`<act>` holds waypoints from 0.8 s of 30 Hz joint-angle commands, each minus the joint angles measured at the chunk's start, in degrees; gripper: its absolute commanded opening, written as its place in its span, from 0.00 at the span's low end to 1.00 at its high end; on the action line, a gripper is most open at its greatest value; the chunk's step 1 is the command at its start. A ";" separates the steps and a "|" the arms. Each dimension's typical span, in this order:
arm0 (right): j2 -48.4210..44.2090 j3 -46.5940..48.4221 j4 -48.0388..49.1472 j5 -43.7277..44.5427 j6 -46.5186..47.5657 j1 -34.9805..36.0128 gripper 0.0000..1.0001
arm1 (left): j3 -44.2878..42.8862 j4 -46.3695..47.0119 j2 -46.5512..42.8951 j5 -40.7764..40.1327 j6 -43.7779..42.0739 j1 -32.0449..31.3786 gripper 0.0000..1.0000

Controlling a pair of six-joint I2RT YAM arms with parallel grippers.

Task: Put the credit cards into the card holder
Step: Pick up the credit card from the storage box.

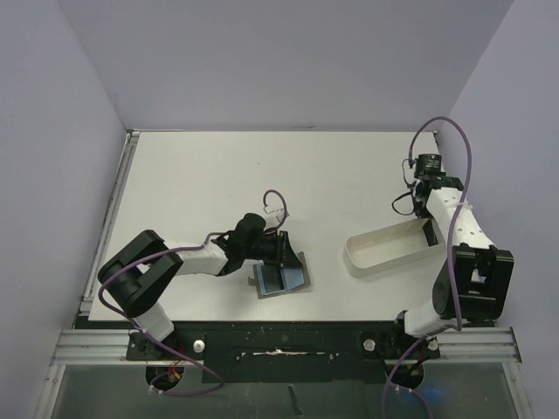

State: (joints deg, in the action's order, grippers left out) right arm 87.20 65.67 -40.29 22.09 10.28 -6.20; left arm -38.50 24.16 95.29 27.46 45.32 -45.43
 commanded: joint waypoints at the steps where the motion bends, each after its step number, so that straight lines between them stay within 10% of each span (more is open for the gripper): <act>1: -5.58 4.96 -3.95 1.49 -3.42 1.33 0.00 | -3.03 0.14 -2.12 -0.39 -1.12 -0.27 0.20; 14: -14.69 12.66 -11.44 -8.62 -9.68 14.11 0.00 | -4.42 -1.60 -8.57 -2.71 1.09 -0.19 0.29; 24: -20.61 3.75 1.87 -30.38 -23.34 24.58 0.00 | -5.81 -14.60 -20.88 -9.00 -0.91 -0.02 0.38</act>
State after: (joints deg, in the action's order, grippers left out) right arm 67.64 72.38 -46.30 4.08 -5.39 16.43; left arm -40.80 15.51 80.25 22.63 46.15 -45.43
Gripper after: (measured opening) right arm 0.029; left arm 0.361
